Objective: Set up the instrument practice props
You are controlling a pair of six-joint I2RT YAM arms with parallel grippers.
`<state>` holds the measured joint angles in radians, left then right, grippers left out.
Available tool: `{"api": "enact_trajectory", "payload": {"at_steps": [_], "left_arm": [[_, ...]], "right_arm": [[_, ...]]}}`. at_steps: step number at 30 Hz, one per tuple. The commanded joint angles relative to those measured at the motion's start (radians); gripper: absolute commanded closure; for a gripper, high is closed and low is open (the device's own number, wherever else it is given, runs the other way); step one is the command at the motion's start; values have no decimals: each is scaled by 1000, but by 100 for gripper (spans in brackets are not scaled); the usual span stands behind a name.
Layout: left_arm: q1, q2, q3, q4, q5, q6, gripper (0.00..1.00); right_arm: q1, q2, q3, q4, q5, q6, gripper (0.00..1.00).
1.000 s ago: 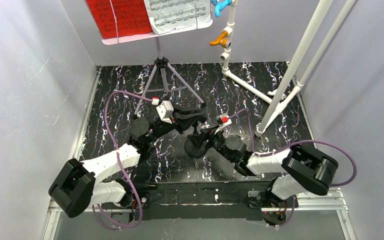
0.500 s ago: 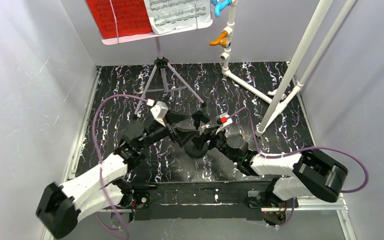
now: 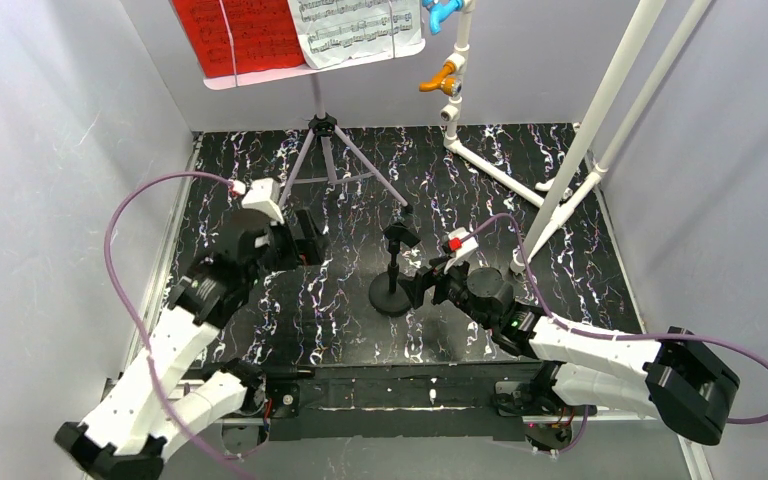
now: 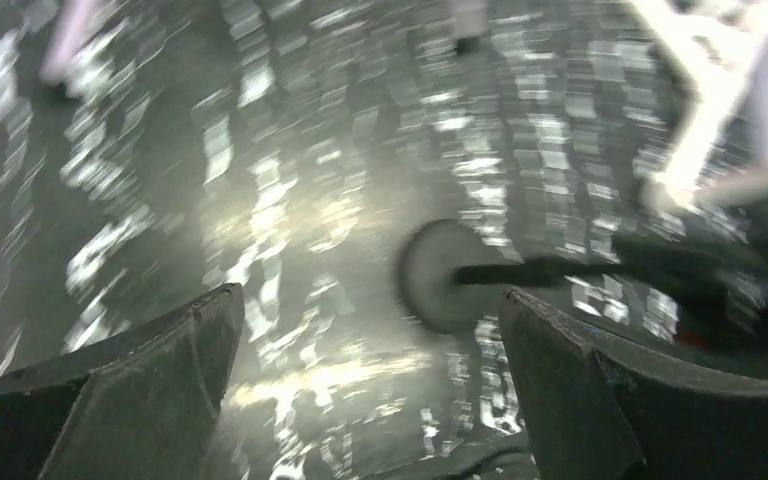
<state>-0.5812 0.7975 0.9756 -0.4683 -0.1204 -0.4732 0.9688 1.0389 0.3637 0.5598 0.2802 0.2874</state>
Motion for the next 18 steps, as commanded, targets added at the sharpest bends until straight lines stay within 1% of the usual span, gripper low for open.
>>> {"api": "enact_trajectory", "payload": {"at_steps": [1, 3, 4, 5, 6, 7, 8, 11, 13, 16, 18], "left_arm": [[280, 77, -31, -399, -55, -196, 2], [412, 74, -85, -405, 12, -329, 2], [454, 75, -102, -415, 24, -381, 2], [479, 78, -116, -432, 8, -447, 2], [499, 99, -123, -537, -114, -605, 2], [523, 122, -129, -587, -178, -687, 2], [540, 128, -147, -613, -204, -731, 2], [639, 111, -244, -593, -174, -804, 2], [685, 100, -312, -580, -158, -835, 2], [715, 119, -322, -603, -155, -846, 2], [719, 161, -300, -661, -177, -865, 2]], "right_arm": [[-4, -20, 13, -43, 21, -7, 2], [-4, -20, 18, -47, 17, 3, 2], [-4, -22, 20, -51, 15, 5, 2], [-4, -24, 21, -54, 13, 8, 2], [-4, -28, 21, -59, 13, 14, 2], [-4, -30, 23, -64, 12, 17, 2], [-4, -30, 24, -66, 9, 19, 2], [-4, -30, 32, -78, -5, 16, 2], [-3, -29, 38, -88, -11, 6, 2], [-4, -29, 51, -106, -14, -9, 2], [-4, -27, 55, -112, -18, -15, 2]]}}
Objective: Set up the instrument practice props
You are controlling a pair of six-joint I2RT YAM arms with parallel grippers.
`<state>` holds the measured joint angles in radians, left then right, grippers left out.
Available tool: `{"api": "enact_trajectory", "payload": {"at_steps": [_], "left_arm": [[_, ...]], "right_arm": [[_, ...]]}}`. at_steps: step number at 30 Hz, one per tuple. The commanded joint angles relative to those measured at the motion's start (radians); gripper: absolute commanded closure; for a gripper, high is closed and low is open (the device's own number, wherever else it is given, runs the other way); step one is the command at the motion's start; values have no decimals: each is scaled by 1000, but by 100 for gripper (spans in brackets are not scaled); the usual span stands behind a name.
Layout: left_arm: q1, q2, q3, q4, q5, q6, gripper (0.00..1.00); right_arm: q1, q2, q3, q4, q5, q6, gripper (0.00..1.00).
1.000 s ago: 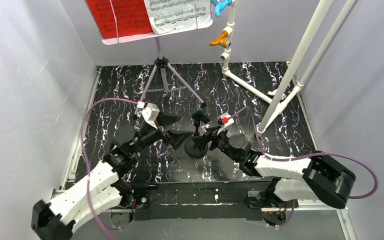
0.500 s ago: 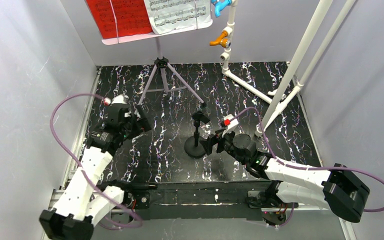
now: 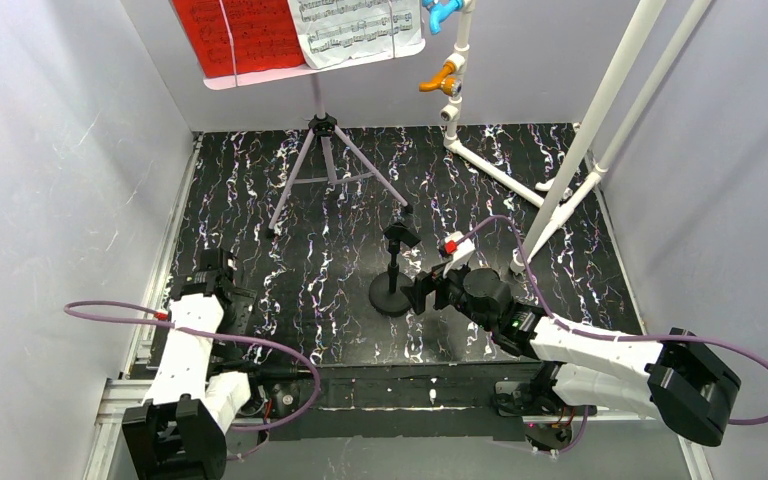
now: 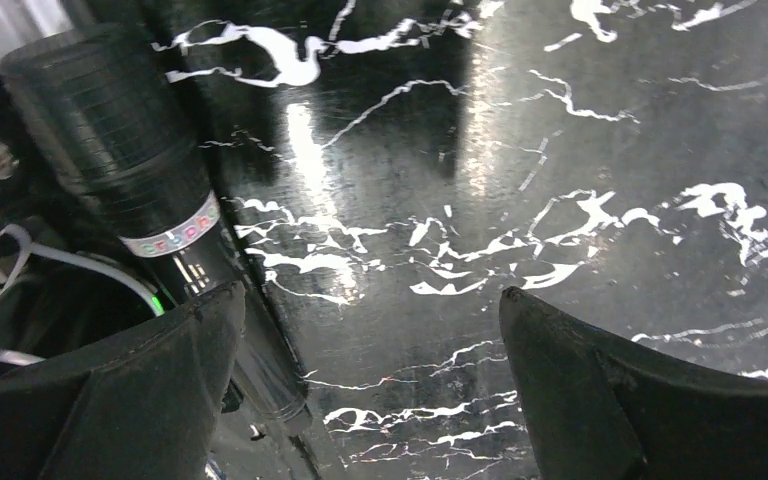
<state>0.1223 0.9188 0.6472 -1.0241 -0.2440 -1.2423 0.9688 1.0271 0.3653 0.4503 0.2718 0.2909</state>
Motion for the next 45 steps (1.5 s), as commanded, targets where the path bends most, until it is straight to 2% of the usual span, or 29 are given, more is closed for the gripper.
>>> {"api": "enact_trajectory", "payload": {"at_steps": [1, 3, 6, 7, 10, 16, 22, 27, 29, 31, 36, 39, 45], "left_arm": [[17, 64, 37, -126, -55, -97, 2], [18, 91, 40, -136, -50, -89, 2], [18, 54, 38, -83, -31, -29, 2], [18, 36, 46, -53, -23, 11, 2], [17, 25, 139, -22, -52, 134, 2], [17, 94, 337, -28, -115, 390, 2], [-4, 76, 369, -13, -156, 459, 2], [-31, 52, 346, 15, -137, 492, 2], [-35, 45, 321, 53, -84, 522, 2], [-41, 43, 290, 109, 22, 542, 2], [-70, 28, 152, 432, 502, 512, 2], [-126, 28, 118, 520, 533, 479, 3], [-261, 66, 163, 584, 521, 496, 5]], "right_arm": [[-4, -13, 56, -2, -18, -21, 2], [-4, 7, 65, 15, -123, -60, 2], [13, 108, 108, 75, -380, -110, 2], [42, 136, 121, 87, -397, -121, 2], [168, 199, 147, 128, -351, -164, 2], [304, 404, 293, 175, -340, -205, 2], [374, 679, 508, 232, -338, -165, 2], [406, 850, 659, 213, -332, -156, 14], [415, 835, 634, 223, -253, -156, 14], [415, 796, 559, 269, -177, -156, 9], [412, 745, 501, 202, -73, -159, 6], [412, 718, 472, 191, -35, -159, 4], [407, 624, 396, 200, 81, -162, 2]]}}
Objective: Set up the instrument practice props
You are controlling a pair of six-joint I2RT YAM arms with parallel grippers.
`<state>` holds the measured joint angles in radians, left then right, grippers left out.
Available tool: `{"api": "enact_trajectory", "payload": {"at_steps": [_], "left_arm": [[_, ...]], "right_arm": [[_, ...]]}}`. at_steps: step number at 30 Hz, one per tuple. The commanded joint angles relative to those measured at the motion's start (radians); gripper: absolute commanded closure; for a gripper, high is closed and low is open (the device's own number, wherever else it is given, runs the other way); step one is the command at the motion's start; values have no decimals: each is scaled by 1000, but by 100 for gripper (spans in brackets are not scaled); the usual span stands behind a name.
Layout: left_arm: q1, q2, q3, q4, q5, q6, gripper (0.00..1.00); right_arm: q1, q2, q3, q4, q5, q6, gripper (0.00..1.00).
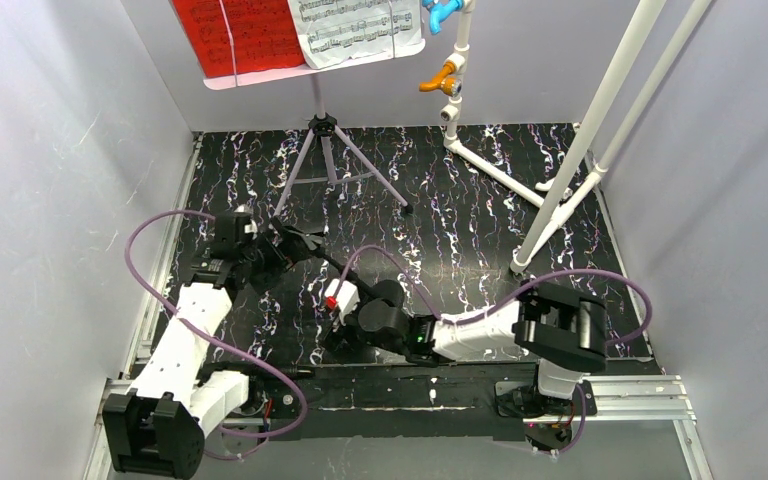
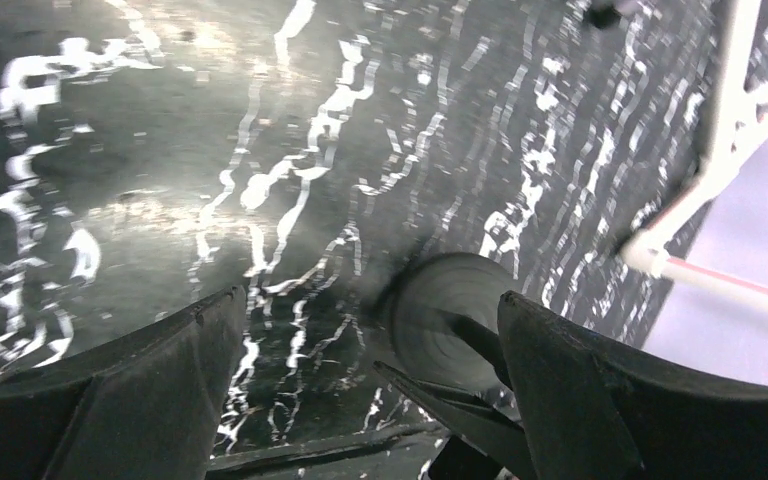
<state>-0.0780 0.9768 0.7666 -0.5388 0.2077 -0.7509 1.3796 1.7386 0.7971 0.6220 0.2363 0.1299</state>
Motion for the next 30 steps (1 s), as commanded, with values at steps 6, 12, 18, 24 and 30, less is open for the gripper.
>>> {"api": "enact_trajectory", "payload": {"at_steps": [6, 12, 18, 24, 30], "left_arm": [[-161, 9, 73, 141, 52, -27, 6], [-234, 33, 79, 155, 35, -71, 6], [-242, 33, 74, 135, 26, -43, 4], [-242, -15, 101, 59, -20, 86, 2], [-241, -34, 164, -51, -60, 215, 2]], "right_arm": [[-10, -162, -76, -15, 178, 6, 2], [-24, -250, -162, -1, 226, 27, 2], [-28, -321, -192, -33, 206, 14, 2], [-28, -484, -201, -227, 198, 26, 2], [-28, -649, -187, -404, 148, 0, 2]]}}
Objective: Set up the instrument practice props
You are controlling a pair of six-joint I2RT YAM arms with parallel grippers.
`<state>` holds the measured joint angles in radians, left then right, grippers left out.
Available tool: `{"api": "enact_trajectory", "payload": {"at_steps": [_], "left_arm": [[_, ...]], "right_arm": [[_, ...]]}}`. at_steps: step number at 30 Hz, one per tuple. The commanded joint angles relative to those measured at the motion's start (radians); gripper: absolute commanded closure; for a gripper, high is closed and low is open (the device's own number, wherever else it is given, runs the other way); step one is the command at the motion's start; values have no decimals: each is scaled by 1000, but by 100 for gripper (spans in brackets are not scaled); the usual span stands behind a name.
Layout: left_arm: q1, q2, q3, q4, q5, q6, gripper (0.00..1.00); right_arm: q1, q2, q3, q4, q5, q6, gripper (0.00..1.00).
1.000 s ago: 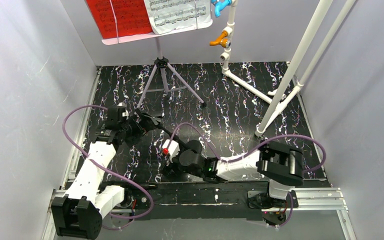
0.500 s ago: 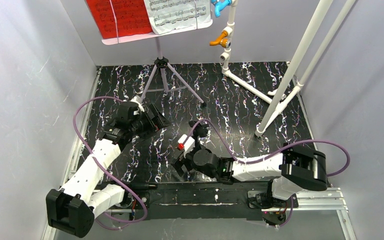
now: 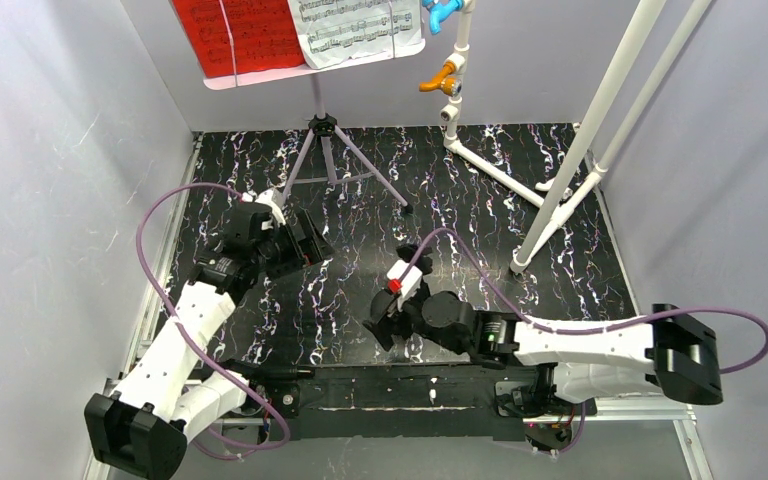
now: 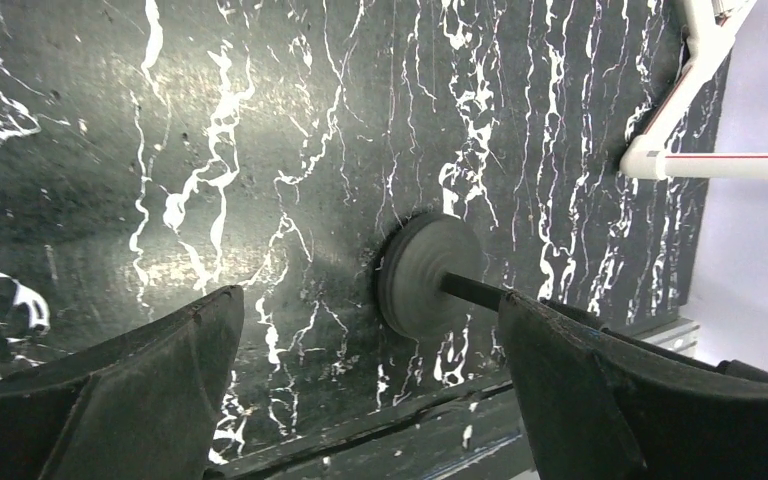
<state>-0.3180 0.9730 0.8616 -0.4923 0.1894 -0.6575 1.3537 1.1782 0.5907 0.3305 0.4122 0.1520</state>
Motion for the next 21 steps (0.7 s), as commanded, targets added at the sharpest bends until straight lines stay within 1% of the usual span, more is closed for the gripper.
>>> {"api": "enact_trajectory", "payload": {"at_steps": [1, 4, 6, 8, 11, 13, 17, 19, 21], "left_arm": [[-2, -32, 79, -109, -41, 142, 2], [-2, -29, 99, -120, 23, 165, 2], [-2, -18, 97, -107, 104, 161, 2], [-2, -10, 78, -66, 187, 136, 2], [-1, 7, 33, 16, 271, 79, 2], [-2, 21, 10, 72, 328, 55, 2], [-6, 43, -45, 284, 541, -17, 2], [-11, 45, -60, 358, 579, -60, 3], [-17, 43, -63, 372, 581, -60, 4]], "right_arm": [[-2, -110, 14, -131, -35, -25, 1], [-2, -173, -11, -173, -3, 0, 2], [-2, -212, -46, -141, -6, 6, 2], [-2, -215, -64, -114, -44, 7, 2], [-2, -149, -40, -104, -145, -3, 2], [-2, -97, -15, -103, -173, -7, 2], [-19, -45, -51, 8, -243, -29, 2], [-40, -35, -85, 60, -287, -1, 2], [-44, -17, -103, 79, -322, 7, 2]]}}
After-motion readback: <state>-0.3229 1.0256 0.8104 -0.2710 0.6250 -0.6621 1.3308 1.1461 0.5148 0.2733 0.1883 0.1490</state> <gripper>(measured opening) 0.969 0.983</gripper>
